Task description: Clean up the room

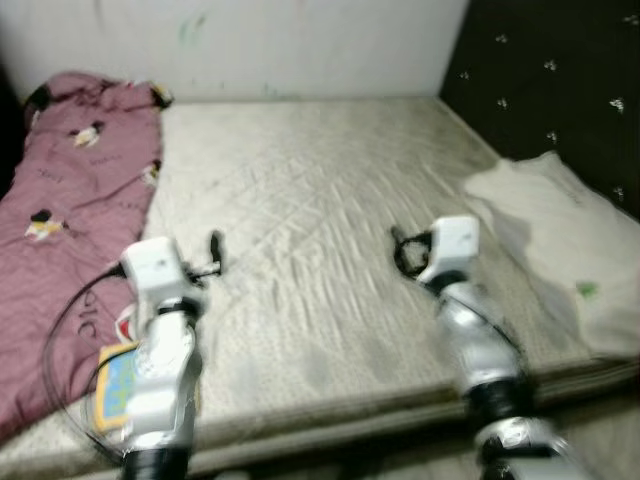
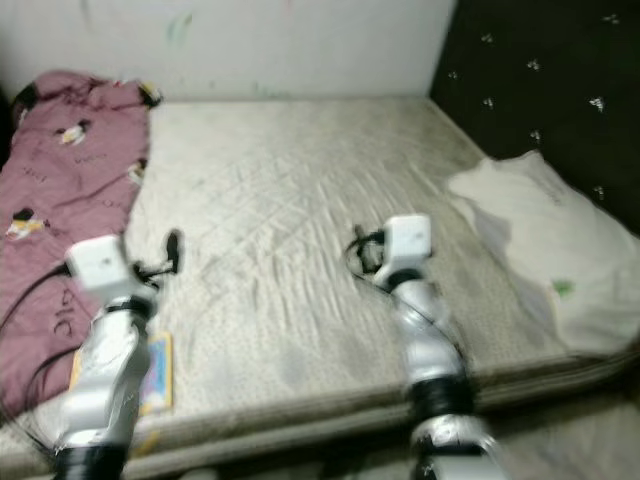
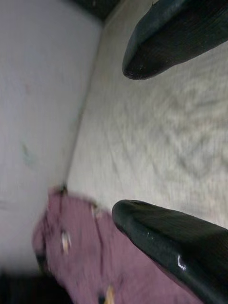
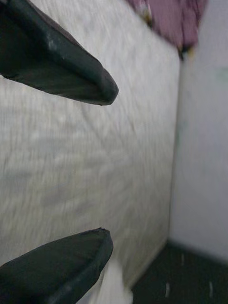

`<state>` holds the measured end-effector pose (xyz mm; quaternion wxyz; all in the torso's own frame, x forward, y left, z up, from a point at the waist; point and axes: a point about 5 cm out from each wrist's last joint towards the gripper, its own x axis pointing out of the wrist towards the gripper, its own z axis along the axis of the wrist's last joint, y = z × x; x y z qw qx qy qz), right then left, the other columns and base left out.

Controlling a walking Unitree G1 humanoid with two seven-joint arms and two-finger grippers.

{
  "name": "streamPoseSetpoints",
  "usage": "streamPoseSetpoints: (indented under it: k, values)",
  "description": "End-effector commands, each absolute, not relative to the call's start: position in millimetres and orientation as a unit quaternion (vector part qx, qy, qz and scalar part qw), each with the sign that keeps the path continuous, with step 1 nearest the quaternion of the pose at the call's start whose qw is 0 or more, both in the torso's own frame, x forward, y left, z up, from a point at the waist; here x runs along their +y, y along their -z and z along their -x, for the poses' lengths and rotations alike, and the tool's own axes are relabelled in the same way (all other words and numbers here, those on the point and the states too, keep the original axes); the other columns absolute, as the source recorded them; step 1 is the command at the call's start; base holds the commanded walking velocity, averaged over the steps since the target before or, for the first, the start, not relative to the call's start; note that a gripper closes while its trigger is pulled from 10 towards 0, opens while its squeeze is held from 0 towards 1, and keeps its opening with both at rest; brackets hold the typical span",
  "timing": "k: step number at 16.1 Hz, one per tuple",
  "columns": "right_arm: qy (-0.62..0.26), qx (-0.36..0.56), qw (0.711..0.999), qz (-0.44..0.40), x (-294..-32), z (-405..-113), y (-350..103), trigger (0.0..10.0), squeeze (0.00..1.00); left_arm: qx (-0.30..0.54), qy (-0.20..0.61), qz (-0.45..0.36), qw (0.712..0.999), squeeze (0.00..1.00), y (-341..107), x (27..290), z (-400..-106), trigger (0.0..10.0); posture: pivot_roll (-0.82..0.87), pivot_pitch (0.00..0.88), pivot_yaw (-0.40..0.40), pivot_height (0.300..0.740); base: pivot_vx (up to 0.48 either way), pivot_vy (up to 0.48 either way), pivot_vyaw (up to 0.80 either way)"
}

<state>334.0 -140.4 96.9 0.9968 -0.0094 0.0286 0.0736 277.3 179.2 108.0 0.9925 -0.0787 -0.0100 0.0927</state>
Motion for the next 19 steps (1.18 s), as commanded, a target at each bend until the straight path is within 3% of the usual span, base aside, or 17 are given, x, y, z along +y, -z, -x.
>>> streamPoseSetpoints:
  k: [1,8,17,19]
  values:
    - [-0.064,0.025,0.998,0.014,-148.5,-335.0,-99.4,10.0,0.00,-0.011,-0.086,0.081,0.993,0.00,-109.2,173.7,-278.5,10.0,0.01,0.000,-0.030,0.740,0.000,0.000,0.00]
    - [-0.090,0.012,0.996,0.015,-143.3,-337.0,-104.0,10.0,0.00,-0.002,-0.107,0.078,0.991,0.00,-107.0,177.9,-279.6,10.0,0.02,0.000,-0.024,0.740,0.000,0.000,0.00]
    - [-0.100,0.005,0.995,0.015,-137.6,-337.2,-104.8,10.0,0.00,0.001,-0.100,0.070,0.993,0.00,-106.9,179.3,-280.7,10.0,0.02,0.000,-0.018,0.740,0.000,0.000,0.77]
    - [-0.097,0.005,0.995,0.010,-137.8,-337.2,-104.3,10.0,0.00,0.003,-0.099,0.073,0.992,0.00,-106.4,179.2,-280.7,10.0,0.02,0.000,-0.016,0.740,0.000,0.000,0.00]
